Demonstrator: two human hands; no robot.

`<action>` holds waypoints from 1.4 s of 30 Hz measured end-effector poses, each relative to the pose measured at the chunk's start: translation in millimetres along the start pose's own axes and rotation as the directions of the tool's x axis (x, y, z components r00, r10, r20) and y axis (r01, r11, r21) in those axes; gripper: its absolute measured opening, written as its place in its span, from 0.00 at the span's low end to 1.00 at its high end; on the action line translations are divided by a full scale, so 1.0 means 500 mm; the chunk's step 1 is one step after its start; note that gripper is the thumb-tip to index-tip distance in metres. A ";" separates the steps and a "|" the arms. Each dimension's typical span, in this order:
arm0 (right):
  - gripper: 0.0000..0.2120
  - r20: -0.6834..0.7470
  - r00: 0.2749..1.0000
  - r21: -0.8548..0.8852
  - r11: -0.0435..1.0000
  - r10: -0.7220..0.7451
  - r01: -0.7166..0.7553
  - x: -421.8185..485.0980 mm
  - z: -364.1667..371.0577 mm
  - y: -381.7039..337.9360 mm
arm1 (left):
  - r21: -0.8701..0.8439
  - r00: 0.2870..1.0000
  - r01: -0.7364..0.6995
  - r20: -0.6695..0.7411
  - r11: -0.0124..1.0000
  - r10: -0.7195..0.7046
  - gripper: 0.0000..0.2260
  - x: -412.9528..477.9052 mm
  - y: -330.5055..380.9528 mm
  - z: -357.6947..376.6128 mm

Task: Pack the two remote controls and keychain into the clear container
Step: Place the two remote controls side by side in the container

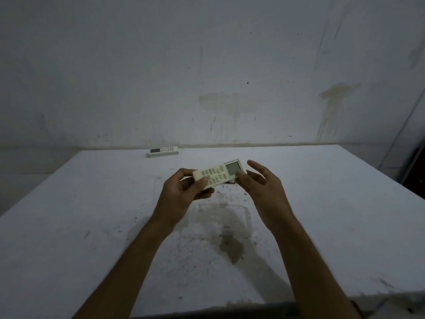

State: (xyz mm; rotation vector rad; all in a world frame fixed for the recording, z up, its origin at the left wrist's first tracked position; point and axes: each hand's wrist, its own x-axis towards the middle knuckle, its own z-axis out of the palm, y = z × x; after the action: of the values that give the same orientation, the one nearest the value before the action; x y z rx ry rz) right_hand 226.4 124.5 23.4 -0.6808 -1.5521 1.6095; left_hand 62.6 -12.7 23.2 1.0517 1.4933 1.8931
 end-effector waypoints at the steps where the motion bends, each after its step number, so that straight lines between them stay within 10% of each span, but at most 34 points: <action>1: 0.29 -0.010 0.999 0.086 0.995 0.049 -0.048 -0.003 0.003 0.002 | 0.086 0.998 -0.058 0.009 0.995 0.057 0.14 -0.012 0.000 0.005; 7: 0.30 -0.008 0.995 0.119 0.989 0.095 -0.093 -0.014 0.037 -0.013 | 0.523 0.963 -0.253 0.053 0.814 0.265 0.16 -0.077 -0.031 0.062; 14: 0.32 0.197 0.978 -0.396 0.908 -0.062 0.137 0.010 0.025 -0.041 | 0.770 0.956 -0.165 0.279 0.616 -0.092 0.51 -0.032 -0.015 -0.049; 21: 0.25 0.526 0.850 -0.706 0.567 0.019 0.425 0.016 0.054 0.004 | 0.800 0.931 -0.175 0.325 0.574 -0.168 0.55 -0.008 -0.081 -0.087; 29: 0.19 0.604 0.761 -0.768 0.425 0.237 0.478 0.019 0.057 0.024 | 0.772 0.942 -0.150 0.302 0.617 -0.148 0.51 -0.017 -0.102 -0.097; 34: 0.14 0.538 0.826 -0.804 0.394 0.165 0.445 0.008 0.026 0.009 | 0.756 0.947 -0.143 0.293 0.639 -0.135 0.51 -0.026 -0.104 -0.100; 39: 0.19 0.427 0.892 -0.904 0.105 0.149 0.415 0.011 -0.015 0.023 | 0.746 0.946 -0.168 0.306 0.645 -0.107 0.50 -0.029 -0.104 -0.100; 42: 0.23 0.432 0.889 -0.895 0.190 0.154 0.403 0.009 -0.011 0.037 | 0.747 0.947 -0.163 0.303 0.645 -0.111 0.50 -0.029 -0.108 -0.102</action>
State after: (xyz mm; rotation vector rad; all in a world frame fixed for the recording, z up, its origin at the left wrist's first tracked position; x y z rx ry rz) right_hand 225.1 132.2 5.1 -0.7782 -2.9445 0.3338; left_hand 25.4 -38.4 -37.3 1.6537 2.1259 0.9545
